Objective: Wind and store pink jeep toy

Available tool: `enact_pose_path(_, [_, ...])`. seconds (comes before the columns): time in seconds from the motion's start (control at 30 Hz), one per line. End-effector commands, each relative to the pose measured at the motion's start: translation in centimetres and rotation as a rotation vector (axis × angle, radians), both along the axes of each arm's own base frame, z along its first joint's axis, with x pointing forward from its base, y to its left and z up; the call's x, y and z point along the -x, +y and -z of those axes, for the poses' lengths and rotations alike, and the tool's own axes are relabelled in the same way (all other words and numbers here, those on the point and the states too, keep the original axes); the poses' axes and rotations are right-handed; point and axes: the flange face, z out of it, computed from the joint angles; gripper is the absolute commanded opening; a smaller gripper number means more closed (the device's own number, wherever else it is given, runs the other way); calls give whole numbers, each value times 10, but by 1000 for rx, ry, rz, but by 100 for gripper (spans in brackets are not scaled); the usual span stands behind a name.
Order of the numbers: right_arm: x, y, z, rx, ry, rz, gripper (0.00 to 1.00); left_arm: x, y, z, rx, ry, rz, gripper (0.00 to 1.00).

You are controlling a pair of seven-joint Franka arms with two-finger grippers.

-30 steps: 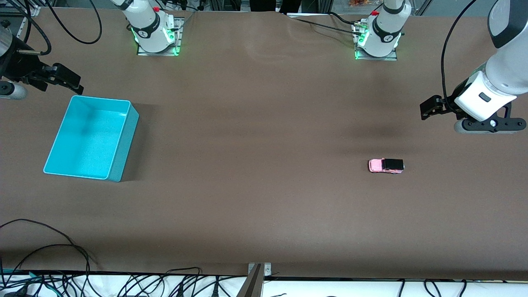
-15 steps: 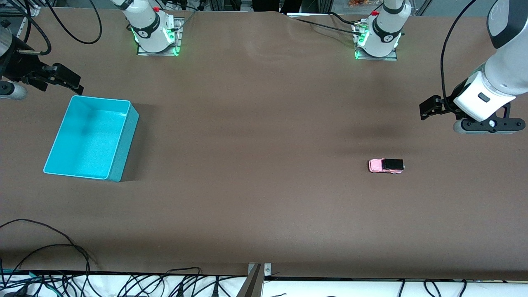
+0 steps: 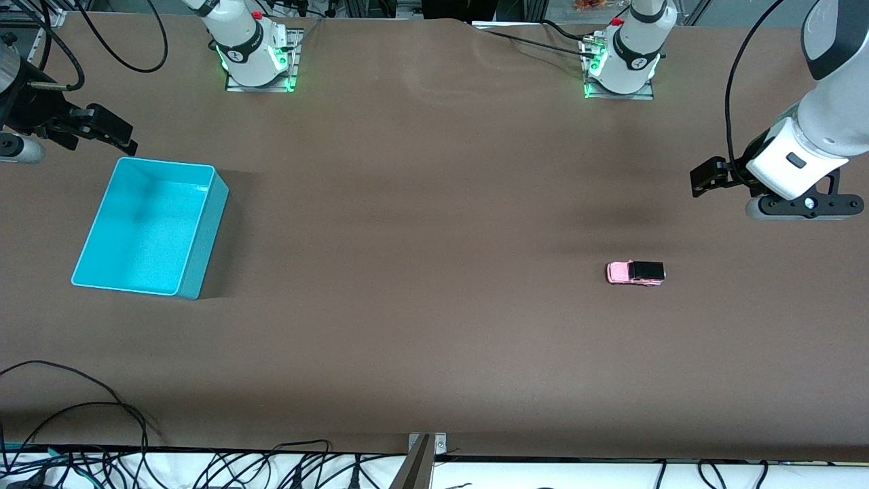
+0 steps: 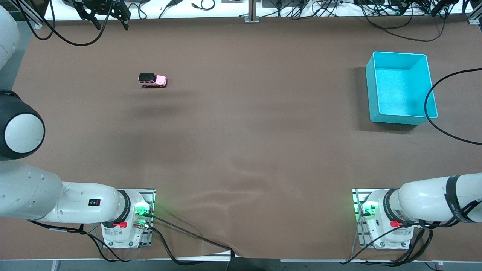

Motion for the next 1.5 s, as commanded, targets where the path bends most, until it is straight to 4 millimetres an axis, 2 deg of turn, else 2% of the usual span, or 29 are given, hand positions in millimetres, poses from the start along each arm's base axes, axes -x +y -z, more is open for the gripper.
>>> enact_pose_path(0.0, [5,-1,-4,-10,2,2,100,-1,0,-4,-16,5,12,100])
enact_pose_path(0.37, [5,-1,-4,-10,2,2,100,-1,0,0,-17,10,6,100])
enact_pose_path(0.53, [5,-1,-5,-10,-1,2,100,-5,0,5,-30,14,-106,100])
enact_pose_path(0.77, [5,-1,-4,-10,2,2,100,-14,0,27,-43,42,-244,100])
enact_pose_path(1.17, [5,-1,-4,-10,2,2,100,-35,-5,87,-94,104,-703,100])
enact_pose_path(1.47, [5,-1,-4,-10,3,2,100,-62,-6,146,-128,60,-1090,100])
